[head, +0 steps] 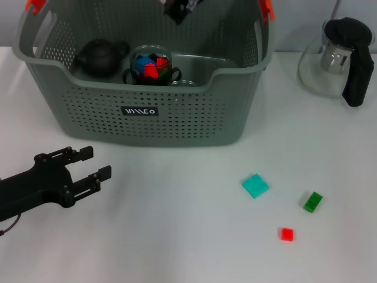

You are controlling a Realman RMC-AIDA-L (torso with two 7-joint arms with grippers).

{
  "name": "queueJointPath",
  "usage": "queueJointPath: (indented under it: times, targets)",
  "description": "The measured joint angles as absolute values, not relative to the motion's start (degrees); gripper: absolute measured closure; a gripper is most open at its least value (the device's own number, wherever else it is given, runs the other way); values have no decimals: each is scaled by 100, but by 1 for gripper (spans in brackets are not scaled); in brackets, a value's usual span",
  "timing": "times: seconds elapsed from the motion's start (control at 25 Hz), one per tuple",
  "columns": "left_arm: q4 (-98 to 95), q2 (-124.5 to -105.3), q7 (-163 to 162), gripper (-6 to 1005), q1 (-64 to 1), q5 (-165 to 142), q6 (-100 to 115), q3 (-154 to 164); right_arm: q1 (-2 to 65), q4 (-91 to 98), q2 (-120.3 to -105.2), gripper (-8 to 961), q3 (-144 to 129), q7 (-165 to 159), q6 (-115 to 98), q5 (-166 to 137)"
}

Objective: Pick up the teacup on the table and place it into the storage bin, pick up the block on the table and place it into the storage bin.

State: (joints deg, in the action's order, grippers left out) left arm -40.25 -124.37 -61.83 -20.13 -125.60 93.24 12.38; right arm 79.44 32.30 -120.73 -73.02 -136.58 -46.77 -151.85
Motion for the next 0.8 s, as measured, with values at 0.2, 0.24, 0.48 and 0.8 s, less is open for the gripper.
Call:
queueJointPath:
  times: [0.2, 0.24, 0.48, 0.8]
  targets:
    - [-4016, -12432, -6170, 386, -2019, -12559, 9292, 1239, 7912, 3032, -12086, 952, -7718, -13622, -4426, -14752]
    - [-4010, -12430, -6168, 386, -2021, -12559, 9277, 1239, 7898, 2994, -12087, 952, -7808, -13615, -4356, -14628]
    - [-4001, -12428, -6147, 386, -2018, -12559, 9245, 1239, 7849, 2741, -12090, 951, -8233, -13599, -3952, -14191]
    - [-3999, -12427, -6144, 385, -2011, -12568, 9199, 1239, 7802, 2607, -12096, 949, -8461, -13400, -3620, -13782]
